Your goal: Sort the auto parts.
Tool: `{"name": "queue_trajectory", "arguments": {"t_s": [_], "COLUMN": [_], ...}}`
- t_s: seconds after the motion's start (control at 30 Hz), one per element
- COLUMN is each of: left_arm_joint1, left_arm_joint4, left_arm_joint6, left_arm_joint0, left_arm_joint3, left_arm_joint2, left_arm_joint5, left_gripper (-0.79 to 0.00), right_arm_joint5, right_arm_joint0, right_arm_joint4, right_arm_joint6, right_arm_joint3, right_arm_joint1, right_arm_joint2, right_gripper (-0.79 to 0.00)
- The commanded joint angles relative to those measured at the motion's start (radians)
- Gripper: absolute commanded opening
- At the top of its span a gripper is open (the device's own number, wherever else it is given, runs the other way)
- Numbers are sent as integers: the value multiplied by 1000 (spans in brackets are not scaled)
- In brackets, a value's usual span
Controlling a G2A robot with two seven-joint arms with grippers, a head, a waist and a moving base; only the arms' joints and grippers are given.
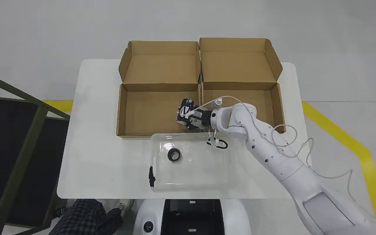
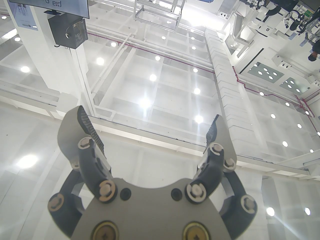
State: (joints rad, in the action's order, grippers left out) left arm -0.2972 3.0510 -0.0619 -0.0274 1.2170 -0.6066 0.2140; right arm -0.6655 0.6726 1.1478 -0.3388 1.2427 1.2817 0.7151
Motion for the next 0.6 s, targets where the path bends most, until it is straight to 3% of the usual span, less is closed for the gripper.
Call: {"name": "queue_trajectory", "arguments": {"t_s": [0.0,0.57], "left_arm_joint1": [0,0], "left_arm_joint4": [0,0], "left_arm_joint6": [0,0], "left_arm_joint0": [0,0], "left_arm_joint3": [0,0], "left_arm_joint2": [0,0], "left_arm_joint5": [0,0], "left_gripper": [0,0], "right_arm_joint5": [-3,-43], "right_arm_joint0": [-3,-2], "right_arm_joint4": [-1,-4], "right_arm_joint6": [-6,-41], "right_arm_joint3": [-5,-7], "right_arm_joint1": [2,7], "right_arm_joint2": [0,22], "right_gripper": [-613,-505]}}
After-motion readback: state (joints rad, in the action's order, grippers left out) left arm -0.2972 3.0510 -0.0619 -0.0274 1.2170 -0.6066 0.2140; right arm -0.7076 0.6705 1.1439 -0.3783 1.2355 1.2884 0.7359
